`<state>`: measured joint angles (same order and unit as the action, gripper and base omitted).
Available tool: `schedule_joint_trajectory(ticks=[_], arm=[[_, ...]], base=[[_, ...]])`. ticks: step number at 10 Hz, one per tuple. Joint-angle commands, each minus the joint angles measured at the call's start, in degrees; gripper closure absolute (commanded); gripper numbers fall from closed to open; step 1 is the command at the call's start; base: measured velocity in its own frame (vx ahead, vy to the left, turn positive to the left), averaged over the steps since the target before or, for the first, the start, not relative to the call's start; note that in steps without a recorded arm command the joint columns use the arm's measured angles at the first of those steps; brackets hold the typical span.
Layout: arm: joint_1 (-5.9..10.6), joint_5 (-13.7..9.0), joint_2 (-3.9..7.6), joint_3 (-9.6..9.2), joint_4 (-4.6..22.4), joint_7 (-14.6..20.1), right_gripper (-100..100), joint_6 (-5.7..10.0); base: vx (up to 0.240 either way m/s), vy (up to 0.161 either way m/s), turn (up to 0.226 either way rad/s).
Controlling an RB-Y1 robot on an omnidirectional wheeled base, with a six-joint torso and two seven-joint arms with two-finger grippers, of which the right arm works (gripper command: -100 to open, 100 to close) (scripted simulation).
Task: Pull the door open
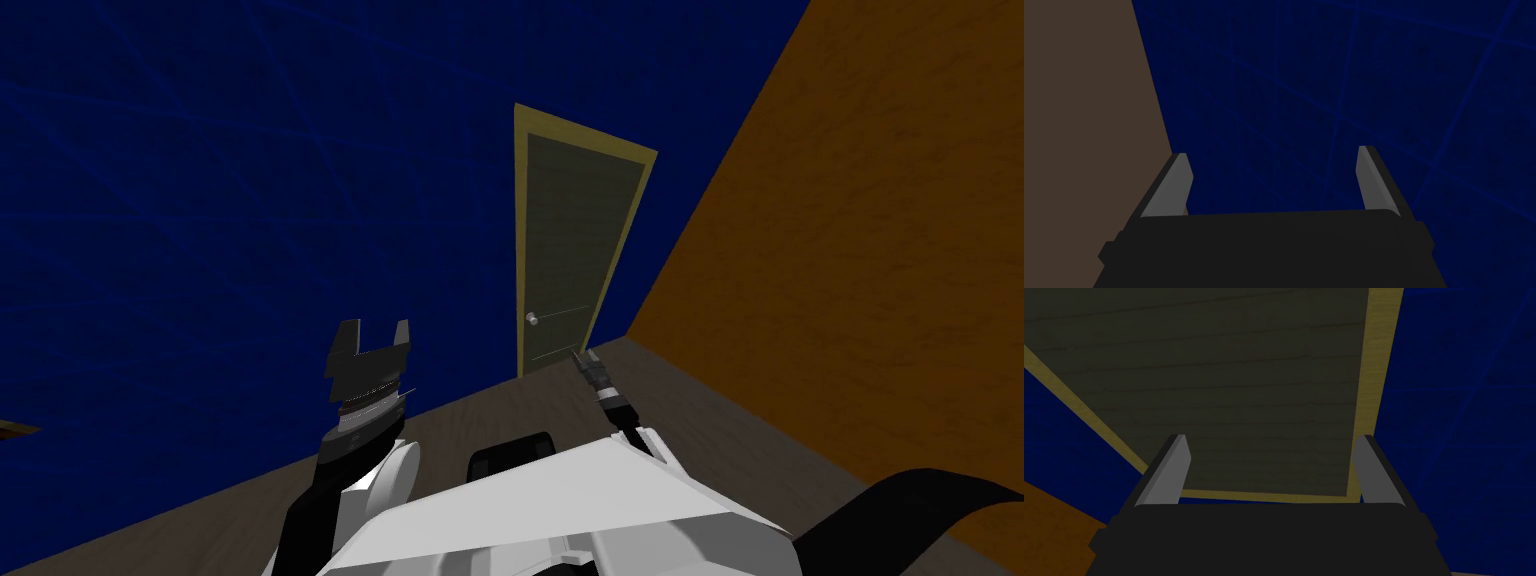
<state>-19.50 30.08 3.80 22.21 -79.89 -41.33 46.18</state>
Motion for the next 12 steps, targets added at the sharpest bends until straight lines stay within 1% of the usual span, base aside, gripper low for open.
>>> schedule_joint_trajectory(ticks=[1,7,9,10,12], arm=[[0.26,1.1,-0.17,0.88,2.0,-1.3,-100,1.28],[1.38,5.0,-1.31,3.52,8.3,-5.6,-100,4.53],[2.03,7.2,-2.22,5.02,11.8,-8.0,-100,6.38],[2.18,7.8,-2.45,5.39,12.7,-8.6,-100,6.84],[2.7,9.6,-3.39,6.61,15.6,-10.5,-100,8.33]], base=[[0.102,-0.001,0.085],[0.105,-0.005,0.079],[0.162,0.008,0.152],[0.16,-0.03,0.064],[0.146,-0.033,0.093]])
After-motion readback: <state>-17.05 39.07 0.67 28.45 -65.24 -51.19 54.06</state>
